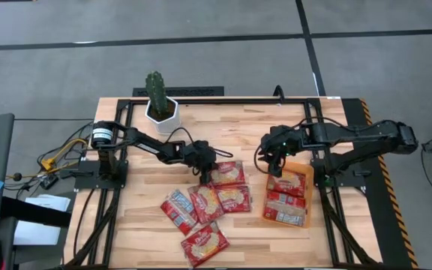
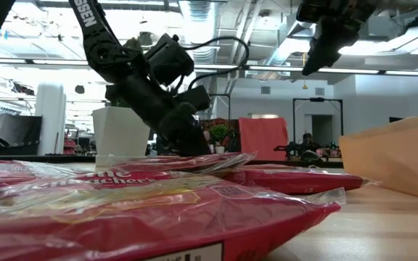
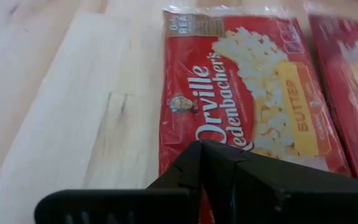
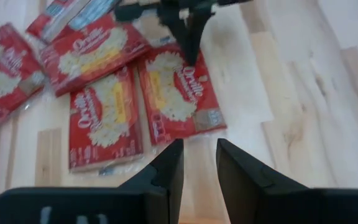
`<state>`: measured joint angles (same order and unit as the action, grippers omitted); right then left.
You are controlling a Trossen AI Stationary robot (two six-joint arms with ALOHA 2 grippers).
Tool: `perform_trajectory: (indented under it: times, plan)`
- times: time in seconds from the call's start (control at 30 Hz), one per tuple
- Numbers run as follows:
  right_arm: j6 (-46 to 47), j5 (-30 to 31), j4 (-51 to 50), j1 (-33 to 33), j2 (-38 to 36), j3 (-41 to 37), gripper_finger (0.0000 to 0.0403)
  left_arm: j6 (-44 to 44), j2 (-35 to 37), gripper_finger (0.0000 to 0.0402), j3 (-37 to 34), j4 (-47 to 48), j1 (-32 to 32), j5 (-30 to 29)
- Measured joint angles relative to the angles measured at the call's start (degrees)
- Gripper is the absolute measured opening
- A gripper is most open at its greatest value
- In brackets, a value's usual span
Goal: Sort popcorn bags into baskets
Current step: Put the popcorn bag into the orange bin
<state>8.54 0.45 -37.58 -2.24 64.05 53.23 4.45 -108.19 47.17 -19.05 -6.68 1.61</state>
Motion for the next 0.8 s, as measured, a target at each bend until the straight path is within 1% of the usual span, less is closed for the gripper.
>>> perform_trajectory:
  times: [0.17, 0.23, 0.3, 0.4, 0.53, 0.6, 0.7, 0.8]
  plan:
    - [0.0, 0.3, 1.0, -3.2, 0.0, 0.0, 0.0118, 10.0, -0.1, 0.0, 0.0, 1.2, -0.9, -8.3]
    - [1.0, 1.3, 1.5, -4.3, 0.1, 0.0, 0.0118, 13.5, -0.1, 0.0, 0.0, 2.0, -1.7, -10.5]
    - [2.6, 2.6, 2.4, -5.4, 0.9, 0.0, 0.0118, 17.9, 0.0, 0.0, 0.1, 3.7, -2.7, -11.4]
    - [7.0, 3.3, 4.4, -7.3, 2.3, -0.1, 0.0118, 24.4, 0.0, 0.0, 0.0, 5.9, -4.7, -11.5]
    - [19.3, 3.4, 8.6, -9.6, 6.9, -0.1, 0.012, 32.0, 0.0, 0.0, -0.3, 5.7, -6.3, -9.6]
    - [24.6, 3.3, 11.3, -10.0, 9.7, -0.1, 0.0127, 35.2, 0.0, 0.0, -0.3, 5.7, -6.8, -8.5]
    - [31.2, 2.7, 14.3, -10.3, 14.1, -0.1, 0.0151, 39.6, -0.1, 0.0, -0.3, 5.9, -7.0, -8.1]
    - [36.9, 2.7, 16.4, -10.2, 18.3, -0.1, 0.0188, 43.2, -0.1, 0.0, -0.3, 6.3, -7.0, -7.7]
